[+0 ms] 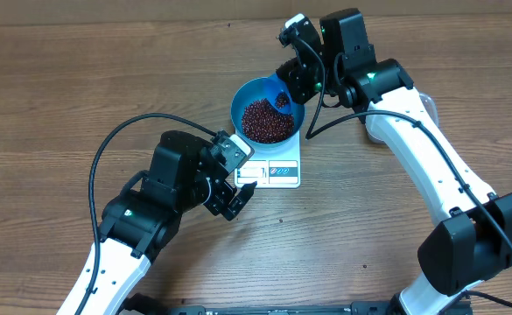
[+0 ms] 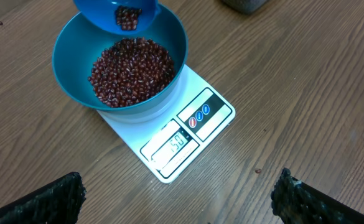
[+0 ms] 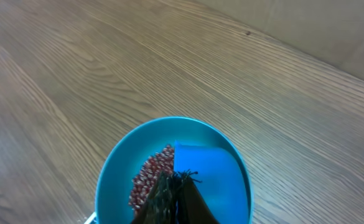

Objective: Scoop item into bowl and weigh 150g on scale
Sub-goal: 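Tip the scoop a little more to add final beans, right gripper, then carry the blue scoop right and lower it into the bean tub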

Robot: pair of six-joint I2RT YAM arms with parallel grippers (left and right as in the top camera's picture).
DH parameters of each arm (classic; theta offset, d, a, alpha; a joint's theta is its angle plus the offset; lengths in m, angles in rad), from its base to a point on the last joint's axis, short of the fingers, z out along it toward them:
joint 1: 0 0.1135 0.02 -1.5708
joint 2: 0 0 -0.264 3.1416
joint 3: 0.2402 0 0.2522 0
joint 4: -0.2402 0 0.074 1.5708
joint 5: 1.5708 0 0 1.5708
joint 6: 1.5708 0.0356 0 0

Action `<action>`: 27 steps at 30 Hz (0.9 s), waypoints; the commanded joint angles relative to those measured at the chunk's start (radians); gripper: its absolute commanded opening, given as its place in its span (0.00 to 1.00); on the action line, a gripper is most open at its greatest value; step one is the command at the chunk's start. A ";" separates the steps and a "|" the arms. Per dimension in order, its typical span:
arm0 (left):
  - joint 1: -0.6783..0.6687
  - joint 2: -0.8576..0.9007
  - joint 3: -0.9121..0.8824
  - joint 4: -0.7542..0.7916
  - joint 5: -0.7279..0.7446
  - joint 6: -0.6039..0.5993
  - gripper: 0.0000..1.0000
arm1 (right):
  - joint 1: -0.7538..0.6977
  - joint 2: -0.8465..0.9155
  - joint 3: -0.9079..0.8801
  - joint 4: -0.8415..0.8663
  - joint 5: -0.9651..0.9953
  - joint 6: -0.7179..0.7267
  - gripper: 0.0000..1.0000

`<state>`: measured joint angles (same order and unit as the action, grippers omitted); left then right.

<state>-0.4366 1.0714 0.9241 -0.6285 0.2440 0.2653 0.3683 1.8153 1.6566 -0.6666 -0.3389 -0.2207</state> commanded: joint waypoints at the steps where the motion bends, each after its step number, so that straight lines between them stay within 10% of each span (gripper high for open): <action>1: 0.004 -0.011 -0.005 0.000 0.015 0.008 1.00 | 0.004 -0.006 -0.001 0.016 -0.069 0.066 0.04; 15: 0.004 -0.011 -0.005 0.000 0.015 0.008 1.00 | -0.188 -0.006 0.001 0.179 -0.494 0.514 0.04; 27: 0.004 -0.011 -0.005 0.000 0.015 0.008 1.00 | -0.508 -0.008 0.002 0.140 -0.519 0.565 0.04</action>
<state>-0.4366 1.0714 0.9241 -0.6285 0.2440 0.2653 -0.0814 1.8153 1.6566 -0.5095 -0.8341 0.3389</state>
